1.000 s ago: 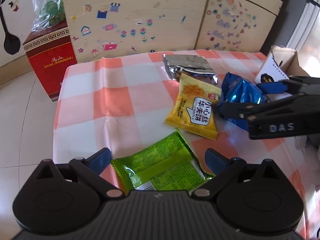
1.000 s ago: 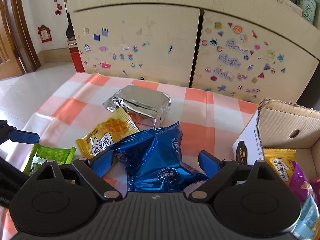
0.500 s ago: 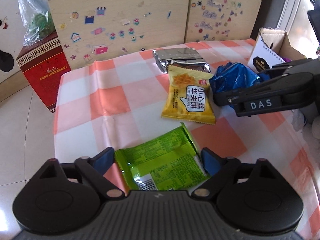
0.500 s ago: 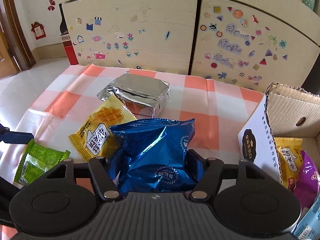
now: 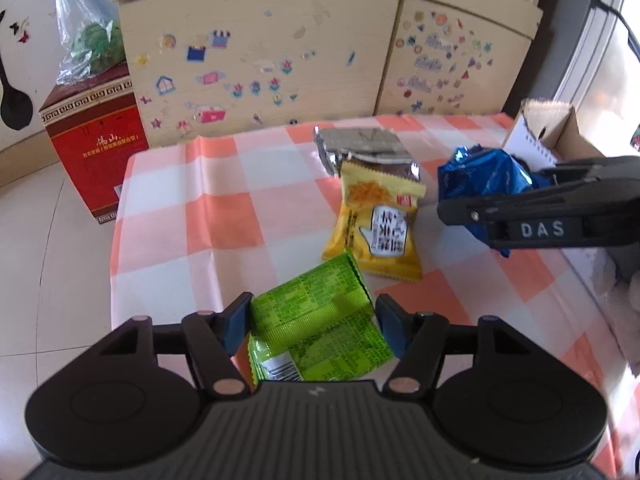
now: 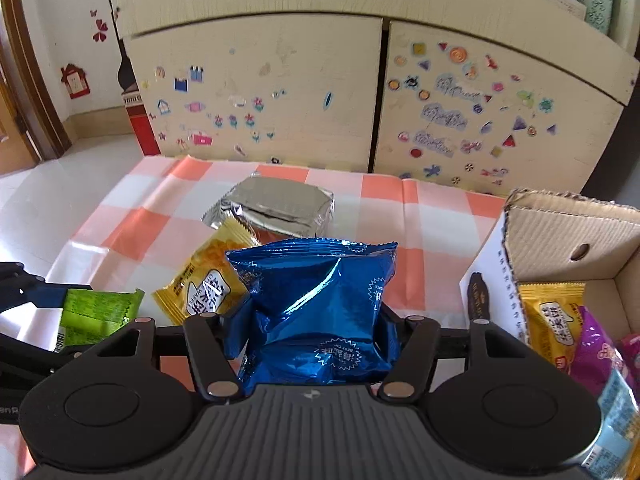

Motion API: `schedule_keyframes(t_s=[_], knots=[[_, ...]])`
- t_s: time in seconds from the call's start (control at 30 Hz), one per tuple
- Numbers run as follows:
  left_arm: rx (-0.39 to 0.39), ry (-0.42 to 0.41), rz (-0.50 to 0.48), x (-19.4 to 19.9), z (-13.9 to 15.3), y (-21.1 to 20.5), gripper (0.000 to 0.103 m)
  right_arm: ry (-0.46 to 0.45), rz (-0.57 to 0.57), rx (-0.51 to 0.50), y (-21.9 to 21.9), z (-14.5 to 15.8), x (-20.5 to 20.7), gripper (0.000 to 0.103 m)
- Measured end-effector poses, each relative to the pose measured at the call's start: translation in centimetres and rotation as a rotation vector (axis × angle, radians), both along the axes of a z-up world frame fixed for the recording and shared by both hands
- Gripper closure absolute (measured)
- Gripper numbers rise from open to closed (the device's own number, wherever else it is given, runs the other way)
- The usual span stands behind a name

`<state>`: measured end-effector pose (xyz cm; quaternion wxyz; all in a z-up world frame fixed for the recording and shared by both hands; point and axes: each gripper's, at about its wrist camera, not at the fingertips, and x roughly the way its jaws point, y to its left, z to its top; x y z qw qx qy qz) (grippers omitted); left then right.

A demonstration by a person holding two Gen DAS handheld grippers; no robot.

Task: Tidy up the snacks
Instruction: 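Lift the green and blue packets and carry both over the box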

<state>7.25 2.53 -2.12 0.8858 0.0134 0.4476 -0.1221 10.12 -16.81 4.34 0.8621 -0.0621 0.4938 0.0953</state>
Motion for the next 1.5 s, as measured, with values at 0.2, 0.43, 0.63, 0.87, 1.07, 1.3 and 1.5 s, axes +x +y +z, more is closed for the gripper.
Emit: schedule_keyframes(t_s=[0.2, 0.43, 0.63, 0.87, 1.07, 1.3, 1.5], knots=[[-0.032, -0.024, 0.029, 0.3, 1.0, 0.3, 0.038, -0.028, -0.009, 0.008, -0.3, 1.7, -0.9, 0.035], [-0.062, -0.045, 0.033, 0.4, 1.9, -0.1, 0.038, -0.073, -0.046, 0.018, -1.5, 4.3, -1.9, 0.035], [-0.092, -0.08, 0.024, 0.4, 3.2, -1.2, 0.038, -0.114, -0.1, 0.049, -3.5, 6.9, -3.2, 0.035], [-0.139, -0.115, -0.006, 0.2, 4.7, -3.5, 0.038, -0.176, -0.156, 0.061, -6.2, 10.0, -5.3, 0.035], [-0.175, -0.145, -0.056, -0.1, 5.7, -6.4, 0.038, -0.202, -0.218, 0.059, -8.4, 10.9, -5.7, 0.035], [-0.226, -0.174, -0.115, -0.4, 6.9, -10.1, 0.038, -0.226, -0.276, 0.058, -10.5, 11.8, -6.2, 0.035], [-0.248, -0.184, -0.167, -1.0, 7.2, -12.4, 0.038, -0.259, -0.321, 0.066, -12.6, 13.1, -6.7, 0.035]])
